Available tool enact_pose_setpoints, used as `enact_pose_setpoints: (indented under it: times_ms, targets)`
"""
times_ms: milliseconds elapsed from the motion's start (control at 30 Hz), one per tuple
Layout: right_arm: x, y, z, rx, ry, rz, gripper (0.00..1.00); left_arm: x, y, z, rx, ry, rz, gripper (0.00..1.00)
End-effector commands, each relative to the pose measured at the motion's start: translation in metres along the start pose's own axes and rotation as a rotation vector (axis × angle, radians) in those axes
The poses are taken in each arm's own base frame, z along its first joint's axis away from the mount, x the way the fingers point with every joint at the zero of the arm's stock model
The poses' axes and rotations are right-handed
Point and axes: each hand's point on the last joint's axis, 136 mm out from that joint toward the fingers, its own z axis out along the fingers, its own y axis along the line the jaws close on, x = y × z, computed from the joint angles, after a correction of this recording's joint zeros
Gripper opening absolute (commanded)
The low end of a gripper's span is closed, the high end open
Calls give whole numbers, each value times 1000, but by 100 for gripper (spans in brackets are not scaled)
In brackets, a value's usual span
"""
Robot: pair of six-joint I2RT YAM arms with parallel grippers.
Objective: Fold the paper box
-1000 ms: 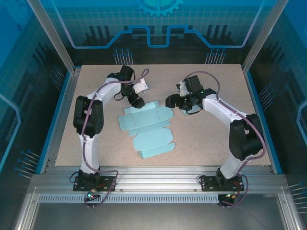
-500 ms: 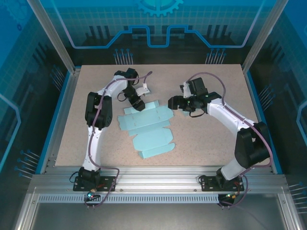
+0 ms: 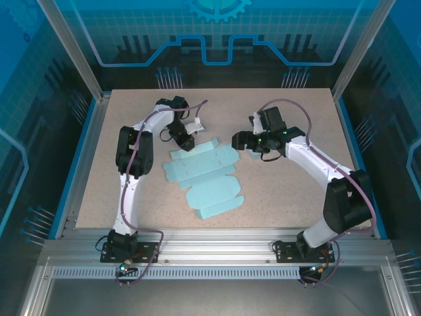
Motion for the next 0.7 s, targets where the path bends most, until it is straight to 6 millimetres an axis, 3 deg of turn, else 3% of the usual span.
enact_pose_setpoints:
  times_ms: [0, 133, 267, 333, 433, 667]
  targets:
    - [-4, -3, -13, 29, -32, -7, 86, -8, 5, -14, -115, -38, 32, 0]
    - [-7, -9, -19, 51, -56, -1, 95, -26, 8, -44, -223, -165, 72, 0]
    - [-7, -13, -21, 59, -62, 11, 100, -34, -4, -60, -184, -225, 65, 1]
    - [-7, -15, -21, 62, -62, 13, 100, -34, -10, -60, -142, -217, 57, 6]
    - [-6, -16, -22, 65, -65, 15, 100, -33, -12, -55, -120, -202, 48, 0]
    - [-4, -18, -24, 74, -70, 21, 100, -31, 13, -51, -257, -194, 23, 0]
